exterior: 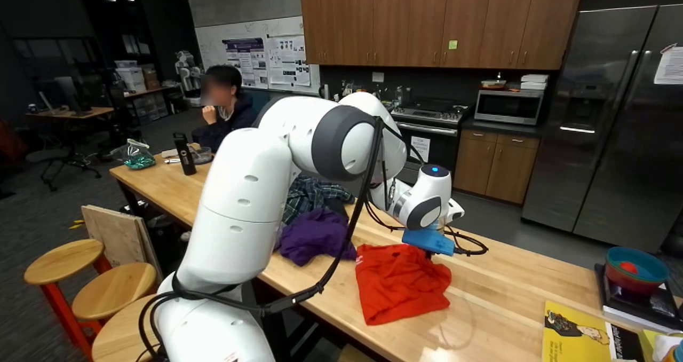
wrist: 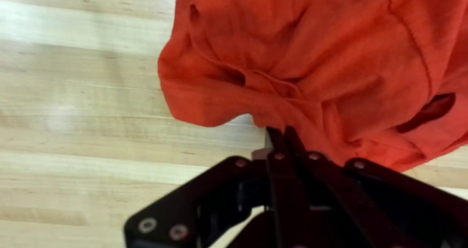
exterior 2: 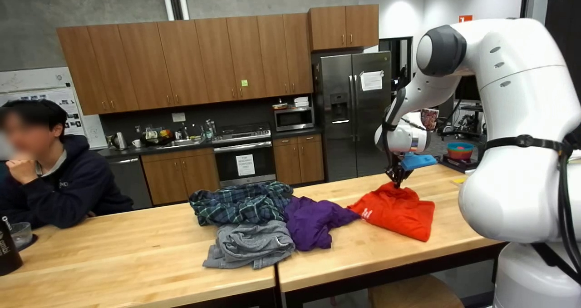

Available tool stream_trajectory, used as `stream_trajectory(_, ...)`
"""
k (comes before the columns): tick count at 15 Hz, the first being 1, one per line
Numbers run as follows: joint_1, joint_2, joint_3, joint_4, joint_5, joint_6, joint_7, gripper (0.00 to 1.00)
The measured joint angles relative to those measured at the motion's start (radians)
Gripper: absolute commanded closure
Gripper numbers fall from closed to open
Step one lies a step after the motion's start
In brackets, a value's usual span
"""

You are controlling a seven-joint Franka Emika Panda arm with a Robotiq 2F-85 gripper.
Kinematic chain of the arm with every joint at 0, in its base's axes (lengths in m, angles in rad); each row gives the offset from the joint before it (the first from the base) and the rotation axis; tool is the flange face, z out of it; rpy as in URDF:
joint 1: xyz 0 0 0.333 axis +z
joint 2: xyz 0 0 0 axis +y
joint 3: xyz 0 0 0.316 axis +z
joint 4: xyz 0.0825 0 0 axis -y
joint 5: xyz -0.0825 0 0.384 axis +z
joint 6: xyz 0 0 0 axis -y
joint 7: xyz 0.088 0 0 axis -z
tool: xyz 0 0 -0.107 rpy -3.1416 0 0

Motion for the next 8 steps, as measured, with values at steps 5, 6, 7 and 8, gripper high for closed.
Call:
stream_trajectory(5,0.039,-0.145,-0.021,-0.136,-0.052,0.038,0.061,0.99)
stream_trajectory(6,0.06,-0.169,-0.032,-0.163,-0.087,0.049,0.09,0.99)
stream_trajectory(7,0.084,-0.19,-0.044,-0.188,-0.129,0.059,0.126,0.99)
stream_trajectory(8,0.11,-0.21,-0.057,-0.211,-0.176,0.067,0.168,0.99)
